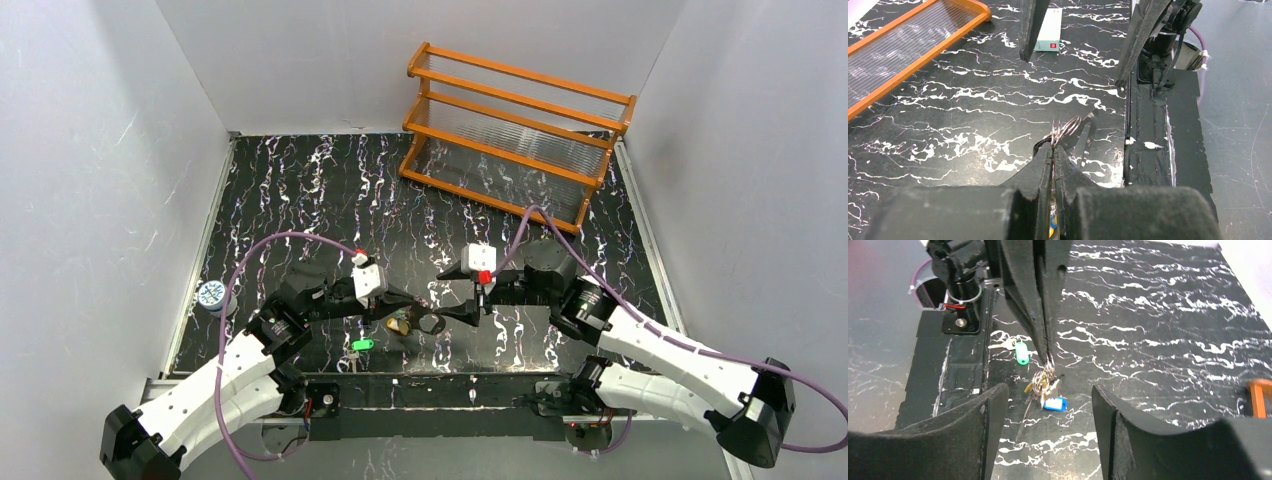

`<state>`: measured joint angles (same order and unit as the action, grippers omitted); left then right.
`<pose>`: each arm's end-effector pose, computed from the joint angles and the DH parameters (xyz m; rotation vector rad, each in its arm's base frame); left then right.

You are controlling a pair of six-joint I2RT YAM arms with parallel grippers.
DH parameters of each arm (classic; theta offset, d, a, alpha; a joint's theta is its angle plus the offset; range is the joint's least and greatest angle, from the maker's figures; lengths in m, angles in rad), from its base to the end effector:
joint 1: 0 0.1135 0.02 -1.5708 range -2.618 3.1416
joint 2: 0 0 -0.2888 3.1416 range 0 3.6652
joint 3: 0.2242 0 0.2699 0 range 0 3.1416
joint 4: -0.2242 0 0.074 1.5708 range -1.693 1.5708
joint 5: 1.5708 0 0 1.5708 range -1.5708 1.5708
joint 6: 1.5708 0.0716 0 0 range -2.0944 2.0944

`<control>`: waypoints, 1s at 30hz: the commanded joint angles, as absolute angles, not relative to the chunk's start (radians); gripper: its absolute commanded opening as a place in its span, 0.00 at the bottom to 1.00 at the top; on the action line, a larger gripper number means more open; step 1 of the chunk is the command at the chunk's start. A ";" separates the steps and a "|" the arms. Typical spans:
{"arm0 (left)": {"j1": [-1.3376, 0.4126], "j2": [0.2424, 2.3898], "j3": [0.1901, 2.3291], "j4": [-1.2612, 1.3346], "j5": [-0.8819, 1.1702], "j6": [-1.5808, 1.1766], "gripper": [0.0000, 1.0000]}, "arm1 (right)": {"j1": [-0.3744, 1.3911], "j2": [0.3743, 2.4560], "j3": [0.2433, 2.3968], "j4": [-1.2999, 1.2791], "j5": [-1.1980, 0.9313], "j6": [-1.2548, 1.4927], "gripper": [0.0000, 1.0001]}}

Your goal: Put the keys on the keyring

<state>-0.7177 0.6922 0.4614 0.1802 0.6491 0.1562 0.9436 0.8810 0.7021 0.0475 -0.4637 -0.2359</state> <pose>0.1210 -0.1631 0.2894 1.1528 1.2461 -0.9486 0.1165 0.2153 0.3304 -1.2658 1.2446 0.9130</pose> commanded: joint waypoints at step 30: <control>-0.725 0.657 0.497 0.139 0.504 0.155 0.44 | 0.945 1.146 0.944 -0.119 -0.499 -0.334 0.01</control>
<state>-0.7204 0.6769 0.4515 0.2131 0.6247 0.1539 0.9447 1.1137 0.8249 0.0292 -0.5888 -0.3019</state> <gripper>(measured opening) 0.398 0.030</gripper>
